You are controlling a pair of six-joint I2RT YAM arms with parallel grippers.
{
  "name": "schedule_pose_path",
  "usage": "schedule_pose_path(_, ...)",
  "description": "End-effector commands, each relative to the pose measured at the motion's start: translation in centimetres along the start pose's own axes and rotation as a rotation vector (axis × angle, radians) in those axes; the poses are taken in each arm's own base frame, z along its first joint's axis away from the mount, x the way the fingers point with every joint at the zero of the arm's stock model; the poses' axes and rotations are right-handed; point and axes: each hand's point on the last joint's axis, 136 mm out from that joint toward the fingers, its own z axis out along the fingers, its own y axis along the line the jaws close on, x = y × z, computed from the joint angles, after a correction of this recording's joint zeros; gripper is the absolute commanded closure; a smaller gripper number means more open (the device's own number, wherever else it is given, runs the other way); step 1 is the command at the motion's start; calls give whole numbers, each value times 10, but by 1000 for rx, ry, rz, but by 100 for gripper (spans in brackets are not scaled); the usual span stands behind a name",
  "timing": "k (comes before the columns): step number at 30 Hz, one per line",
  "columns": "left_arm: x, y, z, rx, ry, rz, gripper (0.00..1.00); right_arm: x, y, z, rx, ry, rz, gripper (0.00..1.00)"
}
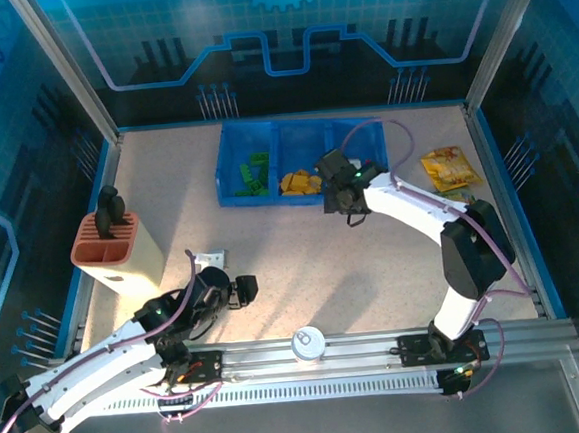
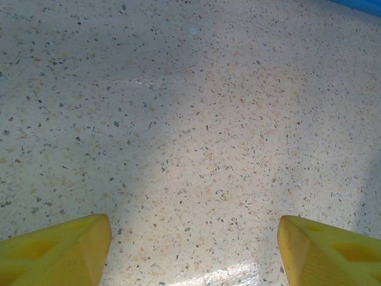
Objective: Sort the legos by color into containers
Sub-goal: Place the lego in the container.
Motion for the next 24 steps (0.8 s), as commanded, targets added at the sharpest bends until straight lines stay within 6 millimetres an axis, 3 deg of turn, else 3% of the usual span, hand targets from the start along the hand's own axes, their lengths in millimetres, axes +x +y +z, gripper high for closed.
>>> schedule_pose_path(1,-2,-1,-2,2,-4,4,25,-17,-22,-2,7,-5,23,34)
schedule_pose_path(7,-6,-3,-6,4,-13,10,25,-47,-42,17,4,30,54,34)
schedule_pose_path(13,-14,-7,-12,6,-25,17,25,-69,-42,38,7,67,38,33)
schedule_pose_path(18,-18,-9,-16,2,-32,20,25,-73,-36,54,13,108,24,31)
schedule_pose_path(24,-20,-10,-18,3,-35,22,25,-74,-32,54,-1,107,21,23)
